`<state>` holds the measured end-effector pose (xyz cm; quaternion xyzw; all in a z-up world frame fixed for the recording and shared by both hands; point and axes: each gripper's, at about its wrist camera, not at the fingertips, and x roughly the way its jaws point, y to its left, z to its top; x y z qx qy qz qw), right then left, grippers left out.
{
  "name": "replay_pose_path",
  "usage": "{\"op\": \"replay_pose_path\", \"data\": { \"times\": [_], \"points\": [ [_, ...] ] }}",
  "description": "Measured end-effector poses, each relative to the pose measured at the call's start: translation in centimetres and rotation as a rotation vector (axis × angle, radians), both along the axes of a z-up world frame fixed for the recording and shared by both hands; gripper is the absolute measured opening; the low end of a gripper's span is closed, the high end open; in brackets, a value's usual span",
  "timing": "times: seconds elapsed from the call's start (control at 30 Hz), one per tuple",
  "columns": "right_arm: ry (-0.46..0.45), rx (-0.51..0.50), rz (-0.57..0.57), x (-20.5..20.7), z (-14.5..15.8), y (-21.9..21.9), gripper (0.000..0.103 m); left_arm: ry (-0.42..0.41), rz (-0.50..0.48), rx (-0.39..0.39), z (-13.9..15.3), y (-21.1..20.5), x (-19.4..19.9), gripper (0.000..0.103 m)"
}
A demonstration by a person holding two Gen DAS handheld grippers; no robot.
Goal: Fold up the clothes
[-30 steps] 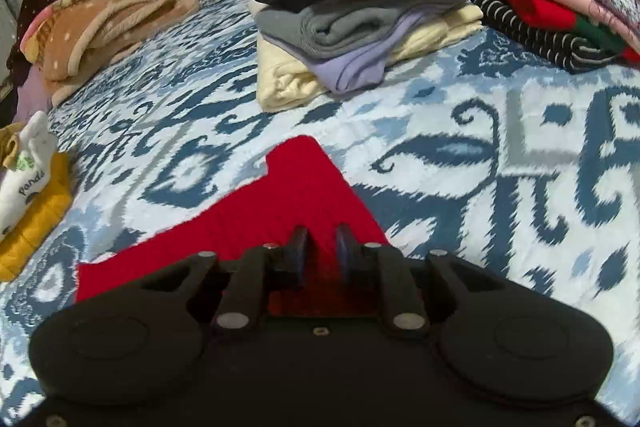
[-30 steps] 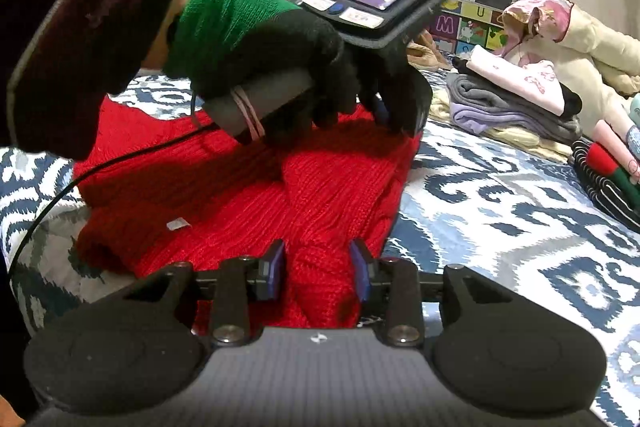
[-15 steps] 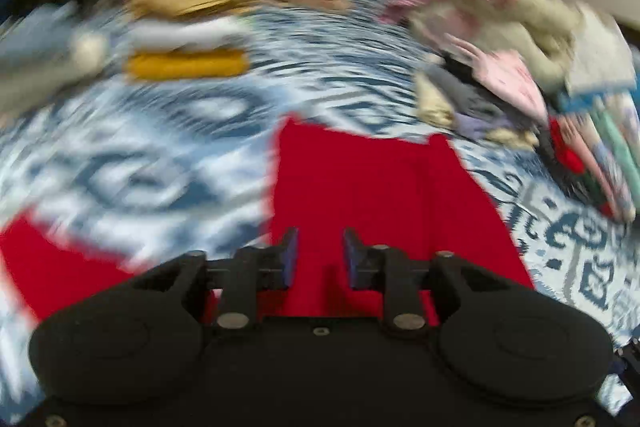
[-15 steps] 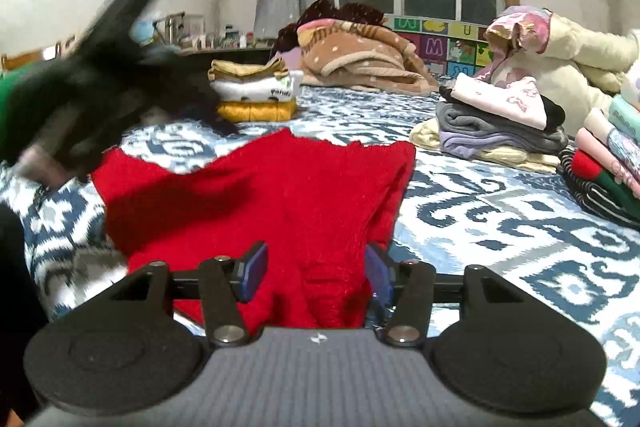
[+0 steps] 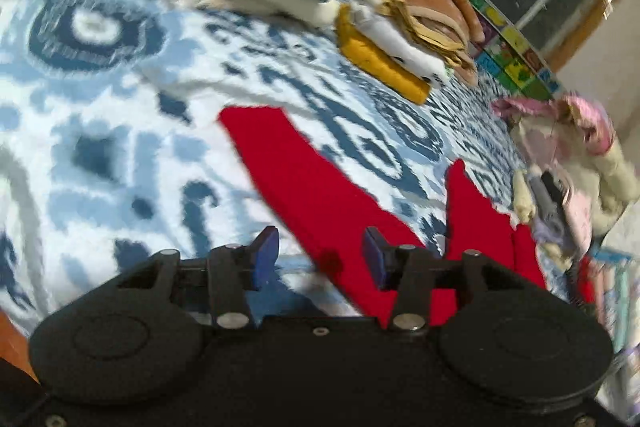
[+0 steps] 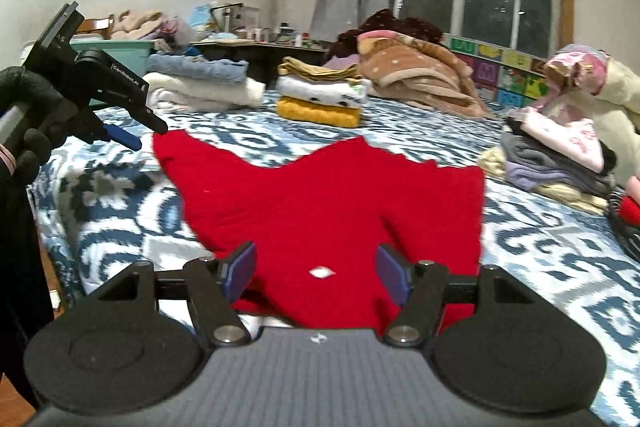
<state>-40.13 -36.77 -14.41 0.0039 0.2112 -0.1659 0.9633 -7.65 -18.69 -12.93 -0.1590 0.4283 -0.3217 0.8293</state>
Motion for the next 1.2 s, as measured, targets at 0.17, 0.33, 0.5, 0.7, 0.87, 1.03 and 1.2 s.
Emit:
{"op": "replay_pose_path", "data": {
  "times": [0.17,0.33,0.5,0.7,0.87,1.03,1.2],
  "points": [
    [0.041,0.003,0.035,0.9,-0.6,0.9,0.067,0.131,-0.02,-0.08,-2.0,-0.2,0.3,0.045],
    [0.03,0.034,0.002,0.5,-0.5,0.0,0.067,0.123,-0.013,-0.072,-2.7,-2.5,-0.2,0.043],
    [-0.016,0.09,-0.041,-0.5,-0.2,-1.3,0.067,0.08,0.031,-0.084,-2.8,-3.8,0.6,0.011],
    [-0.117,0.225,-0.081,-2.2,0.1,-3.9,0.067,-0.119,-0.094,-0.1,1.2,-6.7,-2.6,0.007],
    [-0.236,0.37,-0.135,-4.1,0.1,-6.9,0.067,-0.25,-0.232,-0.096,3.6,-10.0,-6.6,0.007],
    [-0.361,0.568,-0.203,-6.2,-0.8,-10.5,0.067,-0.364,-0.388,-0.064,5.0,-13.8,-11.3,0.007],
    [-0.487,0.74,-0.252,-8.2,-2.0,-13.3,0.068,-0.478,-0.54,-0.005,4.8,-17.5,-16.6,0.007]
  ]
}}
